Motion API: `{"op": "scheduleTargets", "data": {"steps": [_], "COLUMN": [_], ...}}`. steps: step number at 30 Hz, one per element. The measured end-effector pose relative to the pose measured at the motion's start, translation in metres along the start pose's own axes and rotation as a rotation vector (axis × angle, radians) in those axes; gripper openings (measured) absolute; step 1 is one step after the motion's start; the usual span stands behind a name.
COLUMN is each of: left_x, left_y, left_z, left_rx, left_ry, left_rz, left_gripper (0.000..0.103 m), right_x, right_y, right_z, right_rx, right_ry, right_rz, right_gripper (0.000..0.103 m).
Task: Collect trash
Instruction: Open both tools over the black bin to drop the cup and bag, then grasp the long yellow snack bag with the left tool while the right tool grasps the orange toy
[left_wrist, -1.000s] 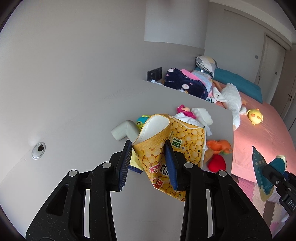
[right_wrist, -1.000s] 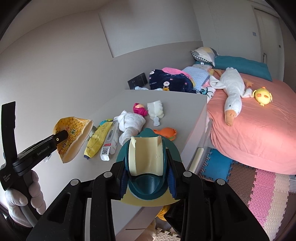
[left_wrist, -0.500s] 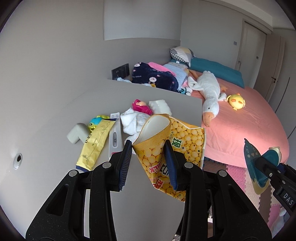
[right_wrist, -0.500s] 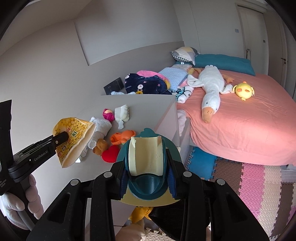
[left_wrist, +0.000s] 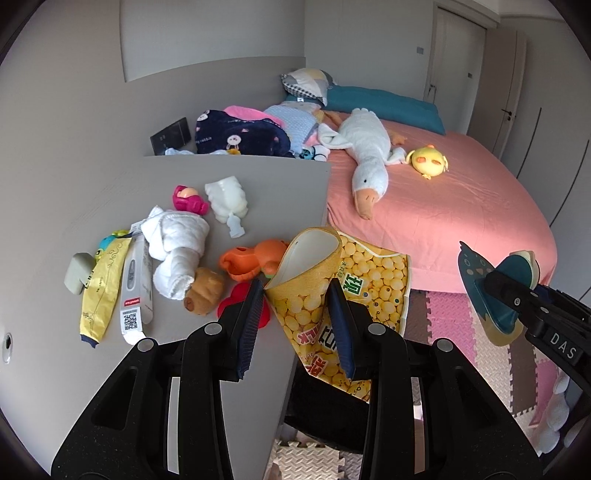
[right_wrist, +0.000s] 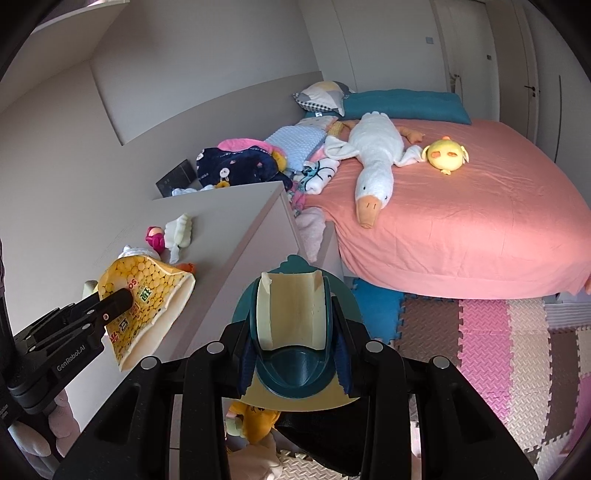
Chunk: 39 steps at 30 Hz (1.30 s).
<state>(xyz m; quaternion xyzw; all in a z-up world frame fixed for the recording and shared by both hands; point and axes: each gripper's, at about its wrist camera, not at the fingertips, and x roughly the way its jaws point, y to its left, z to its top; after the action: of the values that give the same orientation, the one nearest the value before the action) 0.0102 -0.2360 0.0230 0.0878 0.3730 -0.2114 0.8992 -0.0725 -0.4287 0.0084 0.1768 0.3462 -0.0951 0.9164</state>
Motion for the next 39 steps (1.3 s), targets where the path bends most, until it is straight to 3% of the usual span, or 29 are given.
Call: {"op": "scheduleTargets", "data": {"steps": [3,4,5,6,7,10,13,23,39], "left_x": [0.008,0.009,0.010,0.011,0.009,0.005,0.007,0.016,0.008], "left_y": [-0.012,-0.013,-0.015,-0.017,-0.020,-0.029,-0.030,-0.010,0.059], "left_z": [-0.006,-0.007,-0.009,-0.010,-0.012,-0.016,-0.017,-0.021,-0.023], "left_rx": [0.029,0.029,0.030,0.043,0.065,0.154,0.178,0.131,0.027], "left_ry": [0.026,0.025,0.026,0.019,-0.001,-0.032,-0.033,-0.006,-0.011], "left_rz": [-0.068,-0.087,-0.090,-0.085,-0.074,-0.024,-0.014,-0.009,0.054], "left_gripper": [0.038,0.054,0.082,0.091,0.093,0.093,0.093,0.093,0.093], "right_x": [0.007,0.008,0.007,0.005,0.003,0.001,0.001,0.010,0.040], "right_y": [-0.007,-0.011,-0.015,-0.018,-0.021,-0.032,-0.040,-0.033,0.024], "right_z": [0.000,0.001,0.001,0.003,0.004,0.011,0.013,0.010,0.005], "right_rx": [-0.002,0.015,0.031,0.042,0.046,0.071,0.095,0.085,0.010], "right_ry": [0.025,0.015,-0.003,-0.026,-0.041,-0.060,-0.069,-0.042,0.024], "right_rz": [0.007,0.002,-0.015,-0.037,-0.058,-0.090,-0.095,-0.091,-0.031], "right_gripper": [0.040,0.055,0.063,0.073,0.074,0.074,0.074,0.074,0.074]}}
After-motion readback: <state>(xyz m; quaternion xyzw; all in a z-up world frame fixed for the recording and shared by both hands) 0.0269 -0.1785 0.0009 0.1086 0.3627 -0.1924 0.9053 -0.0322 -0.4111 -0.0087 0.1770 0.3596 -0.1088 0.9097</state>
